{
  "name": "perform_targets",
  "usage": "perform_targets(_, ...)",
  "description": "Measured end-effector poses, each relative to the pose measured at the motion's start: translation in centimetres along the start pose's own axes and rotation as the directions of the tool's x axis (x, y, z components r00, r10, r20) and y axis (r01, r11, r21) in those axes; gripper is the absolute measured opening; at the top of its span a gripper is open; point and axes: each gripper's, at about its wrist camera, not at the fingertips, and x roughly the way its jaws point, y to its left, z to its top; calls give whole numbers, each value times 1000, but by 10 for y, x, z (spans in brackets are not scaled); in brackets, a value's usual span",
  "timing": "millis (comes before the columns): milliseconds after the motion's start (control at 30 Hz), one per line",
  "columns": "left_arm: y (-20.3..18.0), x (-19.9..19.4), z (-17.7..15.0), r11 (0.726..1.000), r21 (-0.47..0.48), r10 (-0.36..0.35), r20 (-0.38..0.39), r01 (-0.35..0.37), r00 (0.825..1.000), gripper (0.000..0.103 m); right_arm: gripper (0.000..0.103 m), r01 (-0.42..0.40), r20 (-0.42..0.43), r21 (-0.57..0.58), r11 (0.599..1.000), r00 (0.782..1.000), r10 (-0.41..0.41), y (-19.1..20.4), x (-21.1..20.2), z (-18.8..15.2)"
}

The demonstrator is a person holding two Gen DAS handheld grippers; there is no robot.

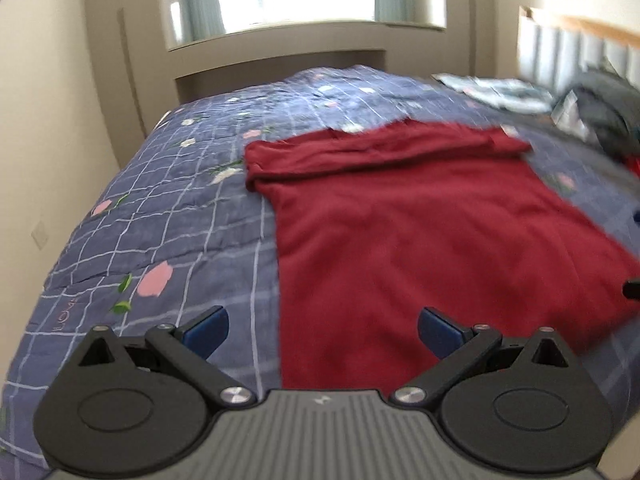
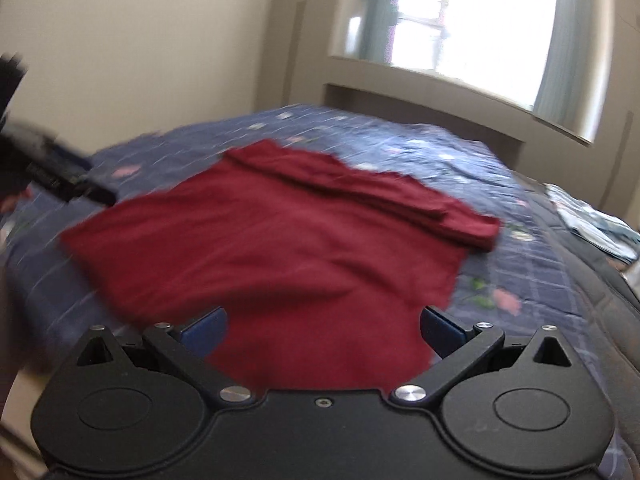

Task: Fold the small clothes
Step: 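Move both grippers to the hem edge of the folded red sweater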

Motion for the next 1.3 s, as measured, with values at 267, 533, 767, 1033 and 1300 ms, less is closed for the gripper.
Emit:
perform_targets(267, -4, -13, -34, 998, 63, 2, -83, 4, 997, 103, 102, 16, -45, -32, 999, 999, -17, 41, -7, -24)
perform_targets(533, -9, -9, -51, 987, 158, 46, -98, -30, 994, 103, 102, 99, -44, 24, 995, 994, -98, 42, 3, -33)
perform_targets(767, -27, -6, -54, 954, 286, 95, -19, -86, 995, 103, 99, 169, 18, -34, 985, 986, -168, 53, 11, -31)
perform_targets(1033, -40, -6, -56, 921, 367, 124, 42, -130, 991, 103, 40, 146, 104, -119, 982, 986, -134, 68, 5, -20)
perform_targets(1300, -45, -9, -50, 930, 360, 58, 57, -75, 997, 103, 10, 48, 107, -34, 998, 993, -45, 55, -4, 5)
